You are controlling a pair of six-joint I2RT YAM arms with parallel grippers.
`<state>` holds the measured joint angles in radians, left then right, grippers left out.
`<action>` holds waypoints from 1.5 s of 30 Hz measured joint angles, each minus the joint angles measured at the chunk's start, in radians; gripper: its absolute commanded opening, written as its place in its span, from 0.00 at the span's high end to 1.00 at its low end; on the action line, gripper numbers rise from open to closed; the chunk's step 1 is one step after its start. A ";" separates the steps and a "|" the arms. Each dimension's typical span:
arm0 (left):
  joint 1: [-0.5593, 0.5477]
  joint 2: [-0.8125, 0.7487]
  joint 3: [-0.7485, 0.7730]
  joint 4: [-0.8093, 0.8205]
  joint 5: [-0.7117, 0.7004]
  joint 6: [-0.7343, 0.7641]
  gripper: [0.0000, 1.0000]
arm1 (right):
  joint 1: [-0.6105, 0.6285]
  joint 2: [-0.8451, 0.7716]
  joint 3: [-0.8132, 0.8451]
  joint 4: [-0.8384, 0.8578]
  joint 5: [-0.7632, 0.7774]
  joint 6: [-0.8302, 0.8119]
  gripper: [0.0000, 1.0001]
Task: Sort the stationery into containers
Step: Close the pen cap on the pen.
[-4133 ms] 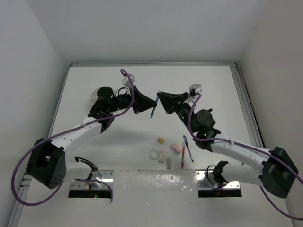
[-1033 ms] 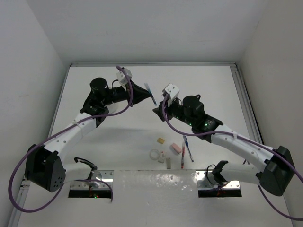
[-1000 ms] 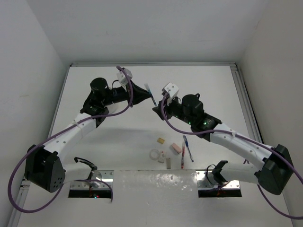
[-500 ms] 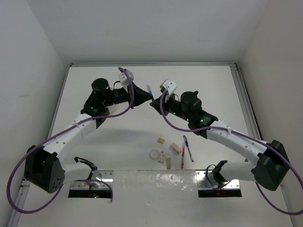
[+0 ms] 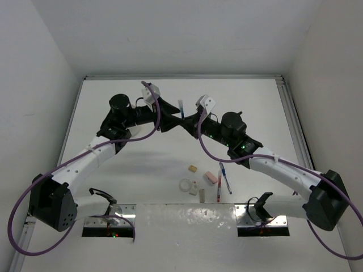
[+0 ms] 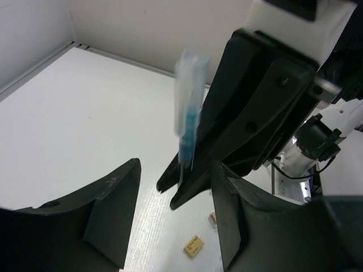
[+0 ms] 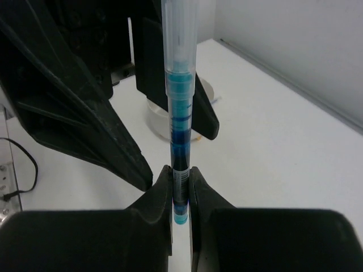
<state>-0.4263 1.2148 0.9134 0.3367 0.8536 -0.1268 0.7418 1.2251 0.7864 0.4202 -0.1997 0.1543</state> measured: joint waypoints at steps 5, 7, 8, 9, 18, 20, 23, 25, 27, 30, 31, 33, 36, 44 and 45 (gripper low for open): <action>0.000 0.000 -0.002 0.011 0.004 -0.007 0.54 | -0.001 -0.034 -0.001 0.058 -0.015 0.011 1.00; 0.000 0.000 -0.005 0.035 0.004 -0.022 0.57 | -0.001 -0.035 -0.001 0.072 -0.017 0.012 1.00; 0.000 0.000 -0.009 0.049 0.004 -0.039 0.61 | -0.001 -0.035 -0.001 0.074 -0.016 0.013 1.00; 0.000 0.000 -0.013 0.062 0.004 -0.048 0.64 | -0.001 -0.035 -0.001 0.076 -0.017 0.014 1.00; 0.003 0.001 -0.039 0.240 0.080 -0.149 0.59 | 0.000 -0.062 -0.005 0.114 -0.020 0.037 1.00; 0.003 0.001 -0.039 0.278 0.113 -0.166 0.55 | 0.001 -0.072 -0.007 0.117 -0.029 0.037 1.00; 0.002 0.001 -0.038 0.322 0.180 -0.179 0.48 | 0.004 -0.071 -0.011 0.105 -0.039 0.037 1.00; 0.002 0.001 -0.035 0.334 0.216 -0.176 0.47 | 0.004 -0.071 -0.014 0.093 -0.044 0.037 1.00; 0.002 0.001 -0.031 0.332 0.236 -0.177 0.46 | 0.005 -0.071 -0.015 0.091 -0.047 0.037 1.00; 0.002 0.001 -0.021 0.332 0.240 -0.178 0.53 | 0.007 -0.071 -0.015 0.091 -0.055 0.037 1.00; 0.002 0.001 -0.021 0.333 0.233 -0.180 0.57 | 0.007 -0.071 -0.015 0.091 -0.058 0.037 1.00; 0.003 0.002 -0.021 0.334 0.214 -0.192 0.65 | 0.008 -0.071 -0.015 0.088 -0.066 0.037 1.00; 0.009 0.009 -0.021 0.352 0.180 -0.219 0.73 | 0.014 -0.071 -0.015 0.079 -0.073 0.037 1.00; -0.001 0.037 -0.018 0.375 0.134 -0.235 0.69 | 0.031 -0.075 -0.016 0.054 -0.065 0.037 1.00; -0.005 0.038 -0.018 0.370 0.132 -0.231 0.69 | 0.033 -0.076 -0.016 0.052 -0.065 0.037 1.00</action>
<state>-0.4316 1.2526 0.8959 0.7063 0.9859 -0.3576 0.7746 1.1496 0.7708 0.4725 -0.2646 0.1909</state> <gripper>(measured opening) 0.302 0.079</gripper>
